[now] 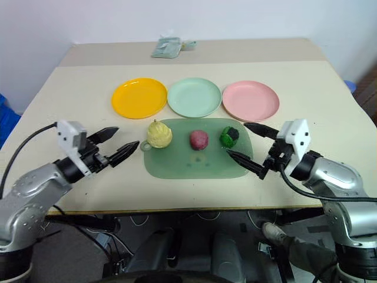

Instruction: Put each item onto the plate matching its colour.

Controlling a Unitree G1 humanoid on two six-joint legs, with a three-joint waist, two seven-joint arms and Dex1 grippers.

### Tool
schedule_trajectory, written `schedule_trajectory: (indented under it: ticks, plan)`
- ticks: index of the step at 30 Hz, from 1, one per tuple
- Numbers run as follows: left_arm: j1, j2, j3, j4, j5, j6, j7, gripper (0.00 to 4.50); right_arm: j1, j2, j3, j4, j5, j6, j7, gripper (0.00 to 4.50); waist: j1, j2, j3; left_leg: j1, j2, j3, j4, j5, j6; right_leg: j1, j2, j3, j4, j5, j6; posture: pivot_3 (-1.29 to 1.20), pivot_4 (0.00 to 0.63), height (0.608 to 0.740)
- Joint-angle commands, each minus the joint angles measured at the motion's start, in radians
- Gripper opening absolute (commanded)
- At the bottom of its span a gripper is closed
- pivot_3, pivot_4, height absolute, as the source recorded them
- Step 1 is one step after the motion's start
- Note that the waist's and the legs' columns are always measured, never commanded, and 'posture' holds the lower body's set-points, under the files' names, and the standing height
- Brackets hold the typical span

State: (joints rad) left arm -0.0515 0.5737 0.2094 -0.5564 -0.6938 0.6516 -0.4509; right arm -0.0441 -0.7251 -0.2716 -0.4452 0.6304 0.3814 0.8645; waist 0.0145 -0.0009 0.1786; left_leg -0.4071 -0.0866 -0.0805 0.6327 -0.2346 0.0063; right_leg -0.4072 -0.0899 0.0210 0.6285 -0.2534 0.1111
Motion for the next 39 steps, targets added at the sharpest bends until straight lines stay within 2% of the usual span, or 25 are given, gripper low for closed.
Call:
schedule_trajectory:
  ticks: [1,10,15,26,28,31,32,36,39]
  plan:
    - [-0.049,-0.049,-0.059,0.007,0.051,0.011,0.073,4.5,-0.037,0.0,0.011,-0.016,-0.001,-0.026,0.014,4.39,0.0,0.0,0.0,0.0,0.0,0.0,0.0,0.0,0.0,0.0,0.0,0.0,0.0,0.0,0.0,0.0,0.15,0.74]
    - [-0.179,-0.164,-0.17,0.111,0.164,0.04,0.18,4.5,-0.068,0.021,0.035,-0.009,-0.002,-0.04,0.008,4.39,0.001,0.0,0.0,0.0,0.0,0.0,0.001,0.0,0.0,0.0,0.001,0.0,0.001,0.0,0.001,0.0,0.15,0.74]
    - [-0.253,-0.213,-0.216,0.178,0.206,0.041,0.186,4.5,-0.056,0.03,0.03,-0.019,-0.006,-0.044,-0.002,4.39,0.0,-0.001,0.0,0.0,-0.001,0.0,0.001,0.0,0.0,0.0,0.001,-0.001,0.001,0.001,0.001,0.0,0.15,0.74]
    - [-0.348,-0.255,-0.268,0.273,0.296,0.066,0.198,4.5,-0.025,0.036,0.016,-0.043,-0.01,-0.05,-0.024,4.39,0.001,-0.001,0.0,0.0,-0.001,0.0,0.001,0.0,0.0,0.0,0.002,-0.001,0.002,0.001,0.001,0.0,0.15,0.74]
    - [-0.351,-0.261,-0.271,0.277,0.308,0.066,0.195,3.97,-0.02,0.038,0.016,-0.047,-0.011,-0.05,-0.03,4.5,0.001,-0.001,0.0,0.0,-0.001,0.0,0.001,0.0,0.0,0.0,0.002,-0.001,0.002,0.001,0.001,0.0,0.15,0.74]
    - [-0.344,-0.257,-0.277,0.275,0.326,0.07,0.192,2.77,-0.01,0.039,0.012,-0.052,-0.01,-0.053,-0.037,4.5,-0.001,-0.001,0.0,0.0,-0.001,-0.001,0.001,0.0,0.0,0.0,0.002,-0.001,0.002,0.001,0.001,0.0,0.15,0.74]
    - [-0.343,-0.257,-0.278,0.275,0.33,0.071,0.19,2.54,-0.006,0.039,0.01,-0.052,-0.012,-0.055,-0.039,4.5,-0.001,-0.001,0.0,0.0,-0.001,-0.001,0.001,0.0,0.0,0.0,0.002,-0.001,0.002,0.001,0.001,0.0,0.15,0.74]
    - [-0.355,-0.271,-0.262,0.282,0.339,0.068,0.199,2.54,-0.003,0.04,0.013,-0.056,-0.013,-0.058,-0.048,4.5,0.0,-0.001,0.0,0.0,-0.001,-0.001,0.001,0.0,0.0,0.0,0.002,-0.001,0.002,0.001,0.001,0.0,0.15,0.74]
    - [-0.413,-0.301,-0.204,0.338,0.353,0.041,0.252,2.54,-0.008,0.042,0.018,-0.055,-0.014,-0.064,-0.056,4.5,0.002,-0.001,0.0,0.0,-0.001,-0.001,0.001,0.0,0.0,0.0,0.002,-0.001,0.002,0.001,0.002,0.0,0.15,0.74]
